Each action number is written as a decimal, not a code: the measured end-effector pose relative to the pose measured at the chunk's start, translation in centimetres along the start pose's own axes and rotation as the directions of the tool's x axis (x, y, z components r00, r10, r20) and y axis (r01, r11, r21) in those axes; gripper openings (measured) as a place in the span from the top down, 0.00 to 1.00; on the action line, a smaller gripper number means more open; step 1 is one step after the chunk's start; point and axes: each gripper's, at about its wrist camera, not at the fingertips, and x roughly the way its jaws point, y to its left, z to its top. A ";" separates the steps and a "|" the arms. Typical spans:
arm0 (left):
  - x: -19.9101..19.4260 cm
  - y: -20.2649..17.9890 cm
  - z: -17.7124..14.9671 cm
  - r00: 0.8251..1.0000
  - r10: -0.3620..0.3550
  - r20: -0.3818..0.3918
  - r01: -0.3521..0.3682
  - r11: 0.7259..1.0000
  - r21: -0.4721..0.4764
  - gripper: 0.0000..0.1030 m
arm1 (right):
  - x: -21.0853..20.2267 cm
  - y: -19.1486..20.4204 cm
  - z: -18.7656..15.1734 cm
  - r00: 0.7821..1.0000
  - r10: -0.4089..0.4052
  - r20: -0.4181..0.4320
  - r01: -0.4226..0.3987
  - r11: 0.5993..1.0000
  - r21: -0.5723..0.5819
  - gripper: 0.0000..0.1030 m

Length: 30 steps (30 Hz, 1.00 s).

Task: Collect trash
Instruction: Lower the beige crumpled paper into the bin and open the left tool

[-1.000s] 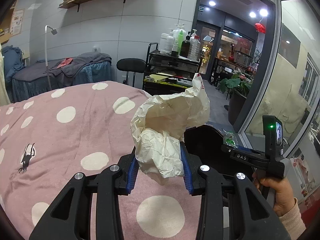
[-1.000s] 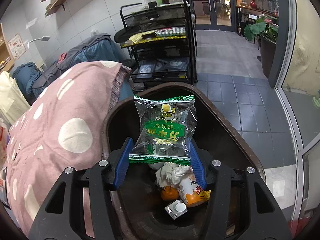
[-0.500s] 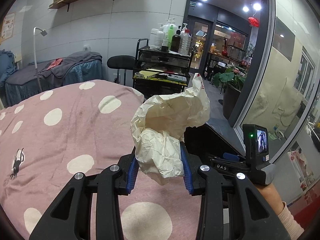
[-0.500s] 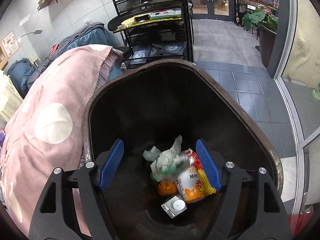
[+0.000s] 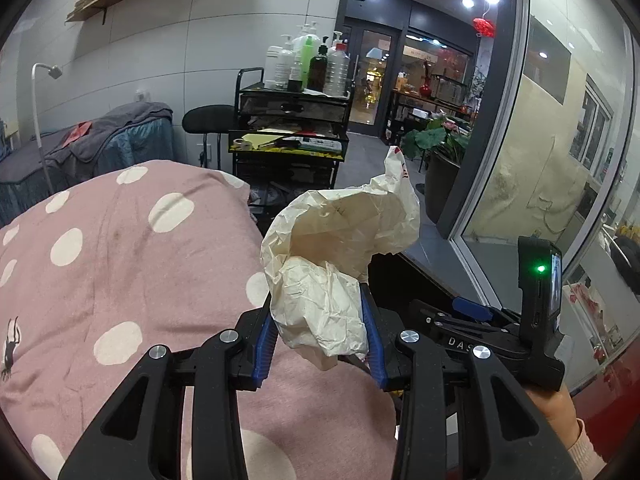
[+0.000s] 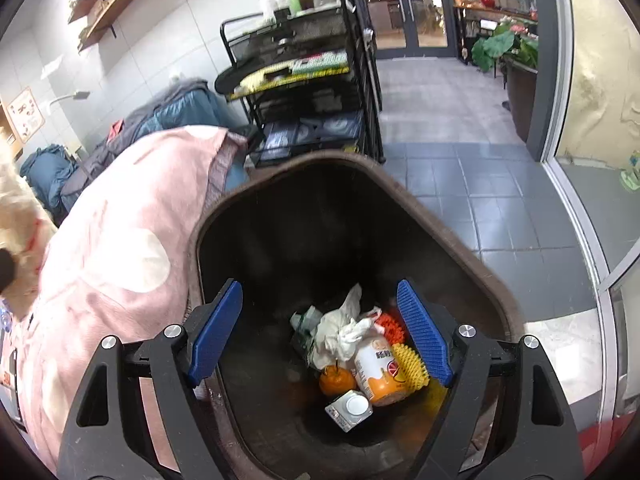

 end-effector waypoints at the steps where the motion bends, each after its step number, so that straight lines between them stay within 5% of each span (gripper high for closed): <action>1: 0.3 -0.3 0.2 1.000 -0.008 -0.004 0.008 1.000 0.004 0.64 | -0.4 0.0 0.1 1.000 -0.004 0.011 0.004 1.000 -0.001 0.23; 12: 4.4 -2.5 1.4 0.995 -0.064 -0.078 0.065 0.998 0.015 0.64 | -3.3 -1.7 -0.3 0.998 -0.033 0.059 0.032 0.999 0.023 0.19; 30: 9.8 -5.0 1.1 0.978 -0.045 -0.206 0.061 0.996 0.070 0.56 | -4.5 -3.9 -2.2 0.993 -0.096 0.069 0.092 0.994 0.063 0.19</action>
